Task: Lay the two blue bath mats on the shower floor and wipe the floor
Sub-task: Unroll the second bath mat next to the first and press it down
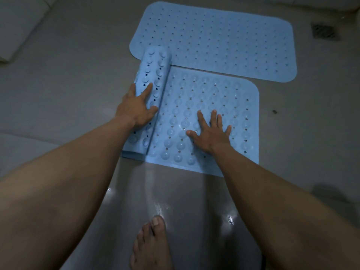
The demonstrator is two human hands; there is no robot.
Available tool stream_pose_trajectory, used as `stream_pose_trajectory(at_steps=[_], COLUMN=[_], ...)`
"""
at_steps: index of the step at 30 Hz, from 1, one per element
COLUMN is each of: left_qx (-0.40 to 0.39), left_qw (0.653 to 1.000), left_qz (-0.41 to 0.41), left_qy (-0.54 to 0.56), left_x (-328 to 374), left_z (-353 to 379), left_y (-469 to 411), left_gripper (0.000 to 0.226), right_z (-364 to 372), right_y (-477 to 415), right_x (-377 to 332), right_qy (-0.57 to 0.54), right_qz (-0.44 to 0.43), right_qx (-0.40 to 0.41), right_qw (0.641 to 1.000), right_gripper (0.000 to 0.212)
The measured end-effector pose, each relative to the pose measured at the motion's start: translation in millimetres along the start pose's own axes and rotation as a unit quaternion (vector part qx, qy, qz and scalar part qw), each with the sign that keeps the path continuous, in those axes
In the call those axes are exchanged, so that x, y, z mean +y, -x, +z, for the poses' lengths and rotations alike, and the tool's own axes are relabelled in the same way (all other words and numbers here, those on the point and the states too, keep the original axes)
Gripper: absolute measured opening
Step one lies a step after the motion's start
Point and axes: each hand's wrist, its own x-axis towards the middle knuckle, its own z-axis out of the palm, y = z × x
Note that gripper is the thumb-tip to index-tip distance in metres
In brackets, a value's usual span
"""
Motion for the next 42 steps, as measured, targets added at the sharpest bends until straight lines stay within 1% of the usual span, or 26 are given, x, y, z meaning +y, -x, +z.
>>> stream_pose_trajectory(at_steps=[3,6,8,10,11,13,16,20,23,25,27,28,31,32,35,37,39,40,42], left_qx=[0.008,0.030,0.021,0.012,0.011,0.005,0.006,0.015,0.023,0.036,0.029,0.018,-0.003,0.003,0.045,0.074,0.077,0.072,0.063], left_qw=[1.000,0.998,0.999,0.999,0.999,0.999,0.999,0.998,0.995,0.989,0.983,0.982,0.983,0.986,0.990,0.990,0.991,0.991,0.991], left_qz=[0.007,0.046,0.050,0.042,0.039,0.035,0.031,0.007,-0.020,-0.058,-0.103,-0.119,-0.137,-0.135,-0.129,-0.116,-0.090,-0.080,-0.080], left_qy=[0.019,0.015,0.007,-0.002,-0.007,-0.008,0.008,0.065,0.100,0.135,0.150,0.147,0.120,0.102,0.033,-0.019,-0.069,-0.082,-0.082], left_x=[3.2,8.9,13.7,17.7,17.8,14.4,6.2,-2.6,-7.3,-9.7,-14.6,-17.9,-23.4,-24.6,-25.2,-22.7,-21.9,-22.3,-24.3], left_z=[4.9,9.6,13.5,15.9,16.2,14.4,11.2,7.0,3.1,0.3,-1.0,-1.8,-5.8,-6.2,-6.3,-6.5,-4.4,-3.4,-1.0], left_y=[0.3,-2.6,-2.5,-0.4,0.5,0.7,-2.5,-5.7,-8.3,-10.0,-12.9,-14.0,-12.2,-11.4,-7.6,-3.8,-2.0,-2.5,-4.9], left_gripper=[0.072,0.065,0.059,0.056,0.058,0.068,0.075,0.072,0.070,0.067,0.068,0.072,0.097,0.098,0.086,0.084,0.089,0.087,0.073], right_z=[-2.3,-2.4,-2.5,-4.1,-5.4,-6.0,0.6,5.9,2.4,0.9,1.0,0.9,-1.1,-1.8,-3.0,-2.5,-2.1,-2.7,-3.4], right_y=[6.8,14.0,12.1,2.6,-3.2,-14.4,-21.8,-20.4,-22.2,-22.4,-21.5,-21.2,-20.7,-21.3,-24.2,-25.5,-26.4,-26.5,-26.5], right_x=[21.9,19.3,-1.7,-31.0,-44.9,-63.3,-59.9,-40.2,-37.5,-35.1,-30.0,-27.2,-18.7,-16.5,-12.1,-11.2,-10.4,-9.4,-6.4], right_qy=[-0.002,-0.004,0.012,0.009,-0.004,-0.027,0.000,0.034,0.037,0.039,0.042,0.043,0.045,0.045,0.048,0.050,0.049,0.047,0.046], right_qz=[0.022,0.057,0.044,0.008,-0.001,-0.002,-0.011,-0.031,-0.033,-0.036,-0.036,-0.037,-0.039,-0.038,-0.033,-0.030,-0.029,-0.028,-0.026], right_qx=[0.004,0.014,0.036,0.043,0.034,0.001,-0.029,-0.011,-0.022,-0.030,-0.028,-0.026,-0.025,-0.027,-0.028,-0.031,-0.034,-0.035,-0.033], right_qw=[1.000,0.998,0.998,0.999,0.999,1.000,1.000,0.999,0.999,0.998,0.998,0.998,0.998,0.998,0.998,0.998,0.998,0.998,0.998], right_gripper=[0.080,0.078,0.079,0.075,0.070,0.067,0.069,0.065,0.066,0.066,0.066,0.066,0.066,0.066,0.066,0.066,0.065,0.065,0.065])
